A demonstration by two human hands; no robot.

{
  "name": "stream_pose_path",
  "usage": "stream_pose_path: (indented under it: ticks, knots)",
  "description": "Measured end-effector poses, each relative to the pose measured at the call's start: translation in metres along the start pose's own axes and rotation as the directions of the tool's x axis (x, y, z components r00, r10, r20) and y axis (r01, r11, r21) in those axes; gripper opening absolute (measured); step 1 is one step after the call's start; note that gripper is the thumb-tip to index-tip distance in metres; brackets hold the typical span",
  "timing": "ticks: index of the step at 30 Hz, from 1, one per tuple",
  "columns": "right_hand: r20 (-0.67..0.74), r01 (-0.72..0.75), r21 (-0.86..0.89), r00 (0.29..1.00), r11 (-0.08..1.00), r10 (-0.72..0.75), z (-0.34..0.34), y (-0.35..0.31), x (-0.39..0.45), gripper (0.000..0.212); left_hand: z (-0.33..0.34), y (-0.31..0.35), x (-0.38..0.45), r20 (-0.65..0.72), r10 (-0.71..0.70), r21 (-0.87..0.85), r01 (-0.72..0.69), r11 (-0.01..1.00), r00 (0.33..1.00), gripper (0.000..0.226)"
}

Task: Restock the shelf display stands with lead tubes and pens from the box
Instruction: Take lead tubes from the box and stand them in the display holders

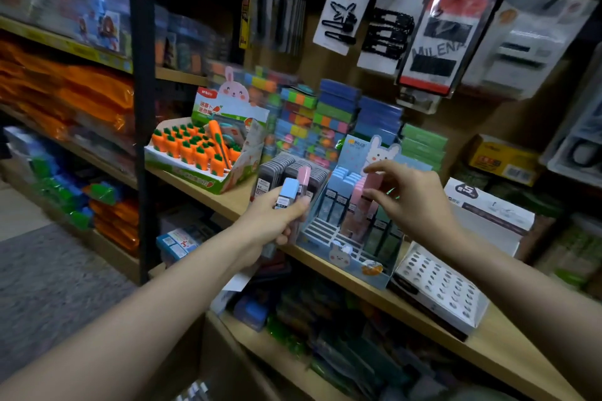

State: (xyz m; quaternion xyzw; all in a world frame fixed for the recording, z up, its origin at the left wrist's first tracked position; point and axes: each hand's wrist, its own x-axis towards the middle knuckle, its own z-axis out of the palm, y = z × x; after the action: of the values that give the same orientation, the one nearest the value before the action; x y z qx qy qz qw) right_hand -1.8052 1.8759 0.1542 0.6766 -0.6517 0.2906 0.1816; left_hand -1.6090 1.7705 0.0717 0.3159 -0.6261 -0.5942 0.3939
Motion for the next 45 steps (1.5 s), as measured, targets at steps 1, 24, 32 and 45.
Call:
stream_pose_path:
  ticks: [1, 24, 32, 45]
  knots:
    - [0.002, 0.014, -0.027, 1.0, 1.0, -0.014, 0.003, 0.001, 0.001, 0.034, -0.001, 0.0, 0.0, 0.011, -0.012, 0.011, 0.012, 1.0, 1.0, 0.009]
    - [0.17, -0.016, -0.179, 0.984, 0.984, 0.047, 0.018, 0.001, 0.014, 0.031, 0.001, -0.007, -0.009, 0.059, -0.074, 0.02, 0.073, 0.997, 0.995, 0.014]
    - [0.157, -0.023, -0.124, 0.987, 0.992, 0.042, 0.022, 0.001, 0.018, 0.031, 0.005, -0.012, -0.012, 0.082, -0.077, -0.011, 0.078, 0.997, 0.994, 0.018]
    - [0.128, 0.012, -0.16, 0.992, 0.987, 0.009, 0.037, 0.009, 0.007, 0.035, 0.008, -0.016, -0.014, 0.082, -0.071, 0.016, 0.07, 0.997, 0.994, 0.014]
